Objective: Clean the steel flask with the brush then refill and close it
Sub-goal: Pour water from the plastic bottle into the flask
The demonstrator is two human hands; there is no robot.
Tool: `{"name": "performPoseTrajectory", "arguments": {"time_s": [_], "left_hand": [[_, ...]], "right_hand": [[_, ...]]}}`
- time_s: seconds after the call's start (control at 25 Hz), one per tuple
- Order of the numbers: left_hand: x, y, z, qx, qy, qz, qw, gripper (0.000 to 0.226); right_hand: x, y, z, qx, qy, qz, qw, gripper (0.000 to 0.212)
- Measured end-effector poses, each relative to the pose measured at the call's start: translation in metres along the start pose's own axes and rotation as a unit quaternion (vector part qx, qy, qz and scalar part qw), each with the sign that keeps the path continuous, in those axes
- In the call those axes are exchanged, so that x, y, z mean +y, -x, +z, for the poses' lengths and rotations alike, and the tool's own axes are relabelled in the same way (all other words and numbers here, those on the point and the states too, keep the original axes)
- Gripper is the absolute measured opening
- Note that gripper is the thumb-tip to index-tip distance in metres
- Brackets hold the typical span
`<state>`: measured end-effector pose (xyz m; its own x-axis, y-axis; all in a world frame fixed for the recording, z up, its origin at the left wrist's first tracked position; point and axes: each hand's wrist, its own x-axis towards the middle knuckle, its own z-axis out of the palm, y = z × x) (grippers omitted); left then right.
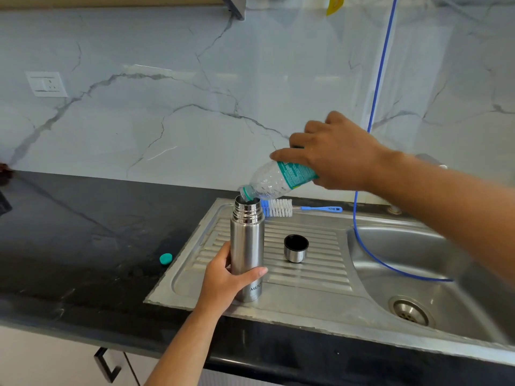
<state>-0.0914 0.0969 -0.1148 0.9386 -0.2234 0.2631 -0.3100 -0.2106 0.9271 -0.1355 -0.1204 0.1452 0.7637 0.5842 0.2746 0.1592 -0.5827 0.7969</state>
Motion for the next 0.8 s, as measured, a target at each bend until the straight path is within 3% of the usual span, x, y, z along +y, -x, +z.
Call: {"name": "performPoseTrajectory", "arguments": {"time_s": [0.12,0.2,0.36,0.52,0.6,0.68,0.8], "left_hand": [[0.001,0.002,-0.001,-0.005,0.006,-0.006,1.0,0.062],[0.002,0.003,-0.001,-0.007,0.011,-0.008,1.0,0.061],[0.006,0.006,-0.006,-0.015,0.055,-0.004,0.998,0.063],[0.008,0.01,-0.026,0.044,0.061,0.004,0.997,0.055],[0.0,0.004,-0.049,0.1,-0.009,0.021,0.995,0.042],[-0.018,-0.013,-0.081,0.144,-0.159,0.033,0.976,0.033],[-0.043,-0.035,-0.12,0.065,-0.396,-0.05,0.915,0.04]], "right_hand": [[-0.027,0.023,0.014,-0.014,-0.13,0.121,0.984,0.072],[-0.051,0.039,0.023,-0.02,-0.249,0.205,0.946,0.072],[-0.094,0.059,0.039,-0.01,-0.455,0.356,0.816,0.072],[-0.132,0.069,0.052,0.036,-0.599,0.429,0.676,0.063],[-0.148,0.071,0.057,0.061,-0.622,0.458,0.632,0.062],[-0.159,0.072,0.06,0.073,-0.631,0.482,0.603,0.062],[-0.169,0.072,0.064,0.072,-0.643,0.504,0.573,0.061]]}}
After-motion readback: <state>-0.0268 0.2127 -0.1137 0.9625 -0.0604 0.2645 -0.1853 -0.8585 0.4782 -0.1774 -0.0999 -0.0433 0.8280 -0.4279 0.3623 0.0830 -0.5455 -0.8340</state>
